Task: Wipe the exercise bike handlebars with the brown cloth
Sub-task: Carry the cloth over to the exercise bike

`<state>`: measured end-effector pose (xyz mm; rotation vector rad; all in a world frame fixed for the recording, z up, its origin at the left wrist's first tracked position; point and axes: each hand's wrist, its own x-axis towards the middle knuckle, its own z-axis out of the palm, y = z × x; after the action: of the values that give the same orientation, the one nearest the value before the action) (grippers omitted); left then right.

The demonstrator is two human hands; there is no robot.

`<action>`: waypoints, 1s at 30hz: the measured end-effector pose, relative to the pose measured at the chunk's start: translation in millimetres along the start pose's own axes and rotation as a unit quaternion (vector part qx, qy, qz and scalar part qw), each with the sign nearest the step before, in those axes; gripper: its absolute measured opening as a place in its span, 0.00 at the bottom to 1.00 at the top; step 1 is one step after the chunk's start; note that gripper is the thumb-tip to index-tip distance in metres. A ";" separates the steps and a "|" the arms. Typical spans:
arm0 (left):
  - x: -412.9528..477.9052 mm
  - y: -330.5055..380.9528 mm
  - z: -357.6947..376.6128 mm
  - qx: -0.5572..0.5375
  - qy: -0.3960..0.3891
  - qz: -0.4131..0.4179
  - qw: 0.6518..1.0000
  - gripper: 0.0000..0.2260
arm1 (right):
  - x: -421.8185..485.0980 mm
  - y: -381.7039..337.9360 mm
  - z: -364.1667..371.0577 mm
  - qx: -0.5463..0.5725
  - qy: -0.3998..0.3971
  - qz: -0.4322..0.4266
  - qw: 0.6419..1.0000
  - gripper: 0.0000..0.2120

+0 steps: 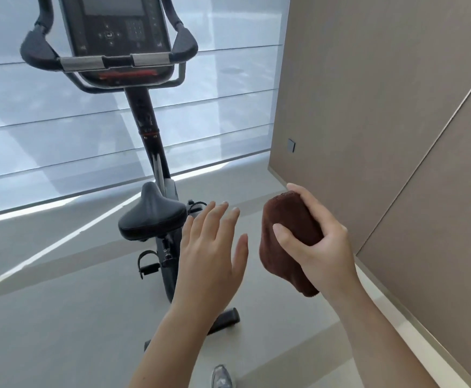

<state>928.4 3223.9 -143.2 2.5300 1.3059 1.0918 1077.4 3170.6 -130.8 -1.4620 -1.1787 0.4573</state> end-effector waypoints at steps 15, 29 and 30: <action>287.0 -123.4 131.7 -0.013 0.067 -0.005 0.998 0.16 | 324.3 73.3 75.7 -0.019 -0.019 -0.047 0.999 0.25; 484.5 -201.8 208.9 0.084 0.108 -0.019 0.990 0.16 | 575.8 127.1 138.0 0.093 -0.067 -0.095 0.989 0.24; 501.7 -206.5 212.9 0.097 0.119 -0.028 0.988 0.16 | 596.2 129.7 143.3 0.100 -0.077 -0.100 0.987 0.24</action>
<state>1113.1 3775.2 -102.2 2.5386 1.6038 1.3502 1264.0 3767.8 -92.2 -1.1401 -1.3472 0.5403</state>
